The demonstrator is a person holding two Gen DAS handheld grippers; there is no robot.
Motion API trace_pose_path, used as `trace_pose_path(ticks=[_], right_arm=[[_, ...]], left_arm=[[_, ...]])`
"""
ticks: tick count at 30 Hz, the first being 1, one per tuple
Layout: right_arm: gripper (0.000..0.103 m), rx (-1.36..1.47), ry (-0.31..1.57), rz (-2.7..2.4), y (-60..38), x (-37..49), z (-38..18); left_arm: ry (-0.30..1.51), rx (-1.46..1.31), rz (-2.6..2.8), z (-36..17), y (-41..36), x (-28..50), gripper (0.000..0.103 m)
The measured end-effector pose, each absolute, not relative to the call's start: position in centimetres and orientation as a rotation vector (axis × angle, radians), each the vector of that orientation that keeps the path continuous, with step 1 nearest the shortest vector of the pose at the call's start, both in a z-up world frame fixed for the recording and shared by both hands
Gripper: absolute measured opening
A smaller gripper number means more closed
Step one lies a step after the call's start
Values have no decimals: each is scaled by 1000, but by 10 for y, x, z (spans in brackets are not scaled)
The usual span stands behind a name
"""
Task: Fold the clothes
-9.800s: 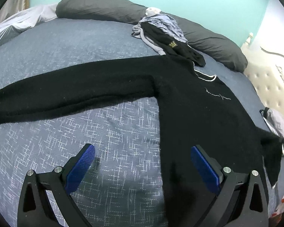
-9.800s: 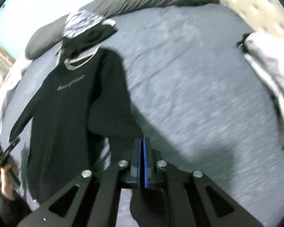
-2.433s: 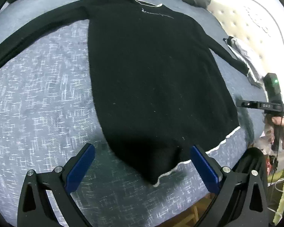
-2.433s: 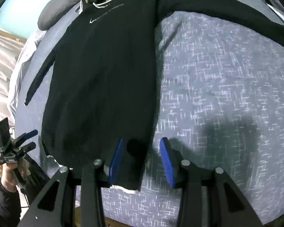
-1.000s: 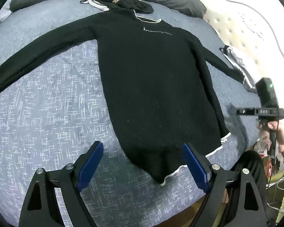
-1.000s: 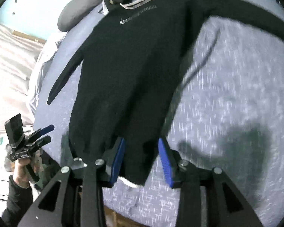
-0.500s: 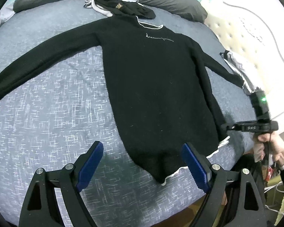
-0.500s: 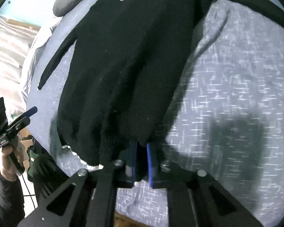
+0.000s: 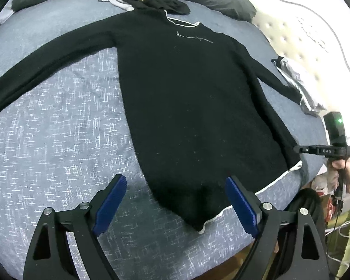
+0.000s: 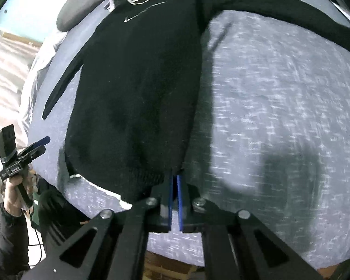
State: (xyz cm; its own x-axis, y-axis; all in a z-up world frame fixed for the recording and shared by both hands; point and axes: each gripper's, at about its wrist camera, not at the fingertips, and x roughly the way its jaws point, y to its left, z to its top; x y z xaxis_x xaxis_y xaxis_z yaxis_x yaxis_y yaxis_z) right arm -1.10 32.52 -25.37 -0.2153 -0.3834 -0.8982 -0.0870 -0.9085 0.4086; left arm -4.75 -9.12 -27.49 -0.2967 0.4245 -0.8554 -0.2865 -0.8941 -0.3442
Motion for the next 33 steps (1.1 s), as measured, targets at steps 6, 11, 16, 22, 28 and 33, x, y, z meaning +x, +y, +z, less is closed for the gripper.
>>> trace_pose_path(ticks=[6,11,16,22,28,33], right_arm=[[2,1823,-585,-2304,362,1,-240],[2,1906,-583,-2289,375,8,-262],[2,1908,-625,-2300,383,11,-274],[2,1915,-570,-2289,377,9,-277],[3,1891,-596,-2294,380,11,-279],[3,1884,-596,-2297,376,12,-281]], left_arm=[[-152,-1545,2218,-278,-91,-51,90],[-155,-1561,2214,-280,-91,-54,90],[-137,-1580,2203,-283,-91,-52,90],[-183,-1603,2170,-291,-93,-50,90],[-193,-1624,2130,-303,-86,-44,90],[-222,-1665,2103,-315,-82,-42,90]])
